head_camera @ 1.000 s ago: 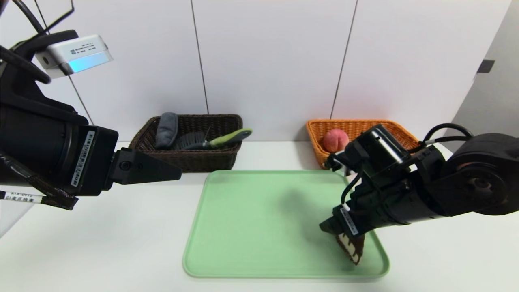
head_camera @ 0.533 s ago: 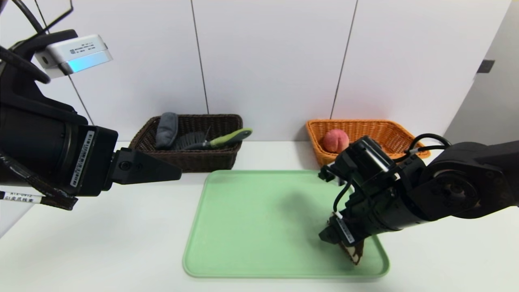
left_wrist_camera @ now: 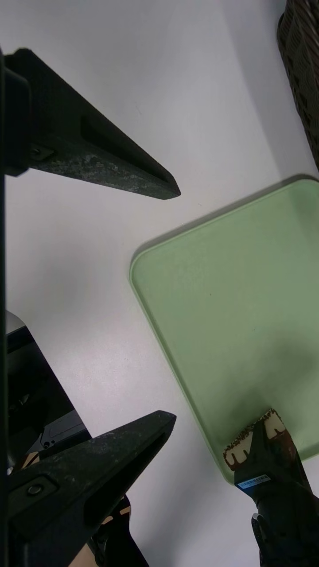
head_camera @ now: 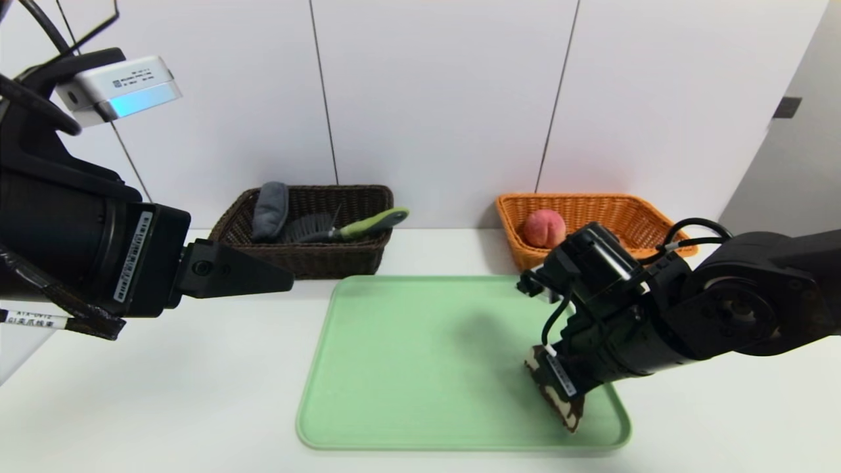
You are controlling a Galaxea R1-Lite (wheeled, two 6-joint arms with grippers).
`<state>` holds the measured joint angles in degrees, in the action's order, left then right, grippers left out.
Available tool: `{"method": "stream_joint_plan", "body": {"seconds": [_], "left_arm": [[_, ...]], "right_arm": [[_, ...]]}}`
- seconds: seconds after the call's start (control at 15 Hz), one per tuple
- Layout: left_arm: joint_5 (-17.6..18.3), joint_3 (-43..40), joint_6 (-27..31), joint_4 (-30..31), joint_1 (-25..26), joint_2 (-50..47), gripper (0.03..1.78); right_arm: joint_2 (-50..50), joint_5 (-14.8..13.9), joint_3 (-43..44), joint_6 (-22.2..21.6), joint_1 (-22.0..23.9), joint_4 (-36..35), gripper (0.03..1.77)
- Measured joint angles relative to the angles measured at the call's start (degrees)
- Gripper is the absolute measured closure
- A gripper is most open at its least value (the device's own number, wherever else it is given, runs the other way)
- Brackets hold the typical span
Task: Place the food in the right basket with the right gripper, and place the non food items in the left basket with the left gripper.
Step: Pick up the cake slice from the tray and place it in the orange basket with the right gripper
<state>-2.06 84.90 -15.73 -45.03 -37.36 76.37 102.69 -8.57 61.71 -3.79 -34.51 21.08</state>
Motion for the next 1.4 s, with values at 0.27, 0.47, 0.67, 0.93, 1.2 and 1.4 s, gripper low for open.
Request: {"method": "stream_joint_plan", "body": {"seconds": [0.27,0.47,0.67,0.93,1.2,1.4], "left_arm": [[0.0,0.0,0.0,0.0,0.0,-0.2,0.12],[0.0,-0.1,0.0,0.0,0.0,-0.2,0.12],[0.0,-0.1,0.0,-0.1,0.0,-0.2,0.12],[0.0,-0.4,-0.1,-0.1,0.0,-0.2,0.12],[0.0,-0.5,-0.3,-0.1,0.0,-0.2,0.12],[-0.1,-0.5,-0.3,0.0,0.0,-0.3,0.12]], "right_arm": [[-1.0,0.1,0.1,0.0,0.1,-1.1,0.99],[-3.5,0.3,0.5,-0.1,0.0,-1.9,0.99],[-6.4,0.1,1.5,-0.2,0.5,-6.2,0.99],[-7.9,-0.2,3.6,-0.5,4.7,-16.2,0.99],[-6.3,-0.2,6.4,-0.4,10.3,-24.5,0.99],[-2.7,-3.0,9.9,-0.3,14.3,-26.7,0.99]]}}
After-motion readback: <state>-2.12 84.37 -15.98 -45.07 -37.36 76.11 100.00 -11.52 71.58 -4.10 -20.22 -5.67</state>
